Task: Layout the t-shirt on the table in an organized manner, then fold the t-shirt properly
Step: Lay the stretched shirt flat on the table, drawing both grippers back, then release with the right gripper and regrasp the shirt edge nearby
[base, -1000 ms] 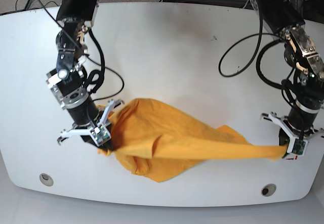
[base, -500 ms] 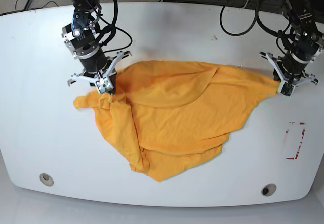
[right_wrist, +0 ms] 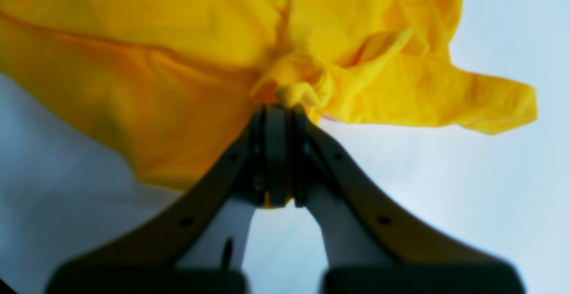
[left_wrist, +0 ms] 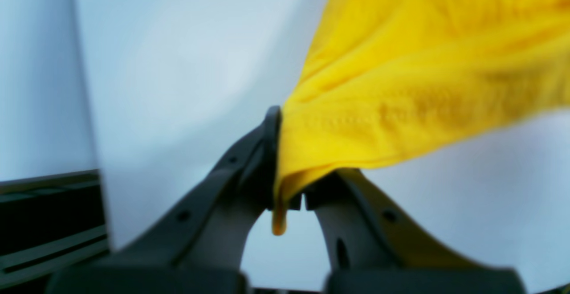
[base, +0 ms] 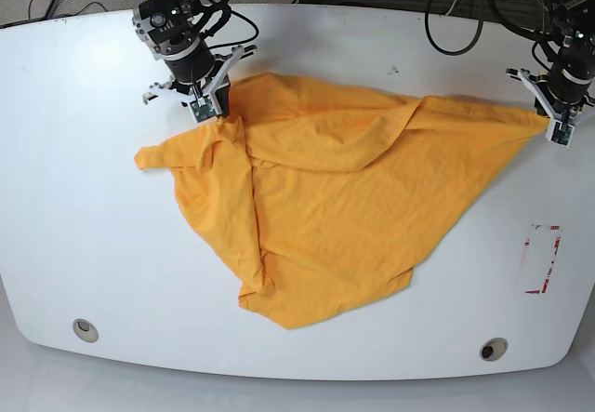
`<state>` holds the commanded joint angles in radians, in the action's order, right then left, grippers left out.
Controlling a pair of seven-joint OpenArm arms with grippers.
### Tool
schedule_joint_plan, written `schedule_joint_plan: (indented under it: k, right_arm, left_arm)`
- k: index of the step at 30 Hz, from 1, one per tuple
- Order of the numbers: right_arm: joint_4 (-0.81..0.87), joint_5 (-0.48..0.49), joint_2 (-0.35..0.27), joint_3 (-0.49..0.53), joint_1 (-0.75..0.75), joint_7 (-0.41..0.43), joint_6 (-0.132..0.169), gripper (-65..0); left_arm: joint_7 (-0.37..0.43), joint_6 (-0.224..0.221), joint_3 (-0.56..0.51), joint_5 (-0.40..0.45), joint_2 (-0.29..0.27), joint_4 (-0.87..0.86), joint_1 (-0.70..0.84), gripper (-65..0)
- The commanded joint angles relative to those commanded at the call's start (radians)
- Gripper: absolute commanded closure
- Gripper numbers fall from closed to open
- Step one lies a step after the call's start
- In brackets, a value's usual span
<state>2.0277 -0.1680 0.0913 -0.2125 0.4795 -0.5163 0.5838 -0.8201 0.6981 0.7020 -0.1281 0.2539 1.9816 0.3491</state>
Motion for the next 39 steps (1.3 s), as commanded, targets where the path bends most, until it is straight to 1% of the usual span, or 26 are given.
schedule_joint_plan:
  k: [2, 5, 8, 10, 11, 14, 16, 18, 20, 21, 22, 23, 24, 25, 27, 31, 35, 39]
  right_arm:
    - [0.000, 0.002, 0.002, -0.018, 0.014, 0.000, 0.000, -0.2]
    - [-0.002, 0.003, 0.006, -0.044, 0.035, 0.000, 0.000, -0.2]
    - [-0.002, 0.003, 0.020, -0.077, 0.066, 0.000, 0.000, -0.2]
    - [-0.002, 0.003, 0.023, -0.086, 0.075, 0.000, 0.000, -0.2]
    - [-0.002, 0.003, 0.025, -0.089, 0.087, 0.000, 0.000, -0.2]
    - [-0.002, 0.003, 0.031, -0.091, 0.115, -0.002, 0.000, -0.2]
    - [-0.002, 0.003, 0.032, -0.091, 0.129, -0.003, -0.002, -1.3]
    - [-0.002, 0.003, 0.038, -0.091, 0.135, -0.003, -0.002, -6.5]
    - [-0.002, 0.003, 0.052, -0.092, 0.135, -0.003, -0.002, -14.3]
    - [-0.002, 0.003, 0.061, -0.094, 0.135, -0.003, -0.002, -21.6]
    - [-0.002, 0.002, 0.066, -0.094, 0.135, -0.003, -0.002, -27.0]
    - [-0.002, 0.002, 0.066, -0.094, 0.135, -0.003, -0.002, -29.3]
    - [-0.002, 0.002, 0.066, -0.094, 0.135, -0.003, -0.002, -34.7]
    - [0.000, 0.002, 0.066, -0.094, 0.133, -0.002, -0.002, -37.9]
    - [0.000, 0.002, 0.066, -0.094, 0.127, -0.002, -0.002, -41.4]
    - [0.005, 0.003, 0.066, -0.092, 0.115, 0.002, -0.002, -40.7]
    - [0.005, 0.003, 0.066, -0.092, 0.071, 0.002, 0.000, -39.2]
    - [0.002, 0.003, 0.066, -0.092, 0.003, -0.003, 0.000, -39.6]
  left_arm:
    - [0.000, 0.000, 0.008, -0.002, 0.011, -0.015, 0.000, 0.0]
    - [0.000, 0.000, 0.031, -0.002, 0.041, -0.031, 0.003, 0.0]
    - [0.000, 0.000, 0.058, 0.000, 0.054, -0.054, 0.003, 0.0]
    - [0.000, 0.000, 0.071, 0.000, 0.066, -0.066, 0.003, 0.0]
    - [0.000, 0.000, 0.078, -0.002, 0.086, -0.077, 0.003, 0.0]
    - [0.000, 0.000, 0.080, -0.005, 0.112, -0.109, 0.003, 0.0]
    - [0.000, 0.000, 0.081, -0.006, 0.123, -0.124, 0.003, 0.0]
    - [0.000, 0.000, 0.081, -0.006, 0.130, -0.130, 0.003, 0.0]
    - [0.000, 0.000, 0.081, -0.006, 0.130, -0.130, 0.003, 0.0]
    - [0.000, 0.000, 0.081, -0.006, 0.130, -0.130, 0.003, 0.0]
    - [0.000, 0.000, 0.081, -0.006, 0.130, -0.130, 0.003, 0.0]
    - [0.000, 0.000, 0.081, -0.006, 0.130, -0.130, 0.003, 0.0]
    - [0.000, 0.000, 0.081, -0.008, 0.130, -0.129, 0.003, 0.0]
    - [0.000, 0.000, 0.081, -0.008, 0.130, -0.129, 0.003, 0.0]
    - [0.000, 0.000, 0.081, -0.008, 0.130, -0.129, 0.003, 0.0]
    - [0.000, 0.000, 0.081, -0.005, 0.130, -0.130, 0.003, 0.0]
    - [0.000, 0.000, 0.081, -0.003, 0.129, -0.132, 0.003, 0.0]
    - [0.000, 0.000, 0.081, -0.003, 0.127, -0.133, 0.002, 0.0]
